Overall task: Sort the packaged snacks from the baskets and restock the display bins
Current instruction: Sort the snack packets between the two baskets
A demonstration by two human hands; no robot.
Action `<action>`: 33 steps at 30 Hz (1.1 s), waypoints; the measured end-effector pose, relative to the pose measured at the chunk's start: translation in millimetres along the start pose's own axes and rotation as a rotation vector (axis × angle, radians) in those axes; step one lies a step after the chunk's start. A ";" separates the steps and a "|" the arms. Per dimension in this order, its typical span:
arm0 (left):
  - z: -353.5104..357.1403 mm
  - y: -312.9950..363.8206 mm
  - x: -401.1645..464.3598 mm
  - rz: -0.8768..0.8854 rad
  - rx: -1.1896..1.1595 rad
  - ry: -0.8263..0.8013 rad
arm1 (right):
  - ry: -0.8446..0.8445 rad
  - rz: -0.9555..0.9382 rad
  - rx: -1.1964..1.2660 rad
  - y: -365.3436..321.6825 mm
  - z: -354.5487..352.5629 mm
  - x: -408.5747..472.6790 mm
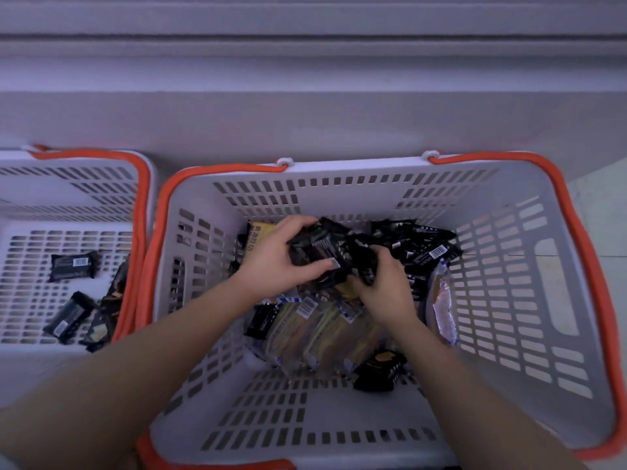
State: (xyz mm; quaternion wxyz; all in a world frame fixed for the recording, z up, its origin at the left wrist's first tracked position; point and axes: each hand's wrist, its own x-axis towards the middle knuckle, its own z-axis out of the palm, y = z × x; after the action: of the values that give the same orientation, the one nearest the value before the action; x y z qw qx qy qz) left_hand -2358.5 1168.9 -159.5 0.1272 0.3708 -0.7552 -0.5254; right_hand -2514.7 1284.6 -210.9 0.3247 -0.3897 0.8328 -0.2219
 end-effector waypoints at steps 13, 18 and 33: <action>-102.9 4.9 -145.6 -0.286 -0.764 0.709 | -0.521 0.150 0.798 -199.2 15.6 -90.6; -152.1 -25.0 -189.7 -0.455 -0.524 0.810 | -0.420 -0.118 0.406 -261.8 67.2 -122.2; -119.8 -11.1 -186.0 -0.164 0.264 0.493 | 0.079 -0.365 -0.108 -186.1 86.1 -109.0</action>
State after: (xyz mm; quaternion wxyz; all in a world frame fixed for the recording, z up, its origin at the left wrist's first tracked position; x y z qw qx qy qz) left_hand -2155.2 1212.3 -82.8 0.2147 0.5603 -0.7308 -0.3253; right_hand -2306.3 1249.8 -114.4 0.2245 -0.5420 0.7712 -0.2472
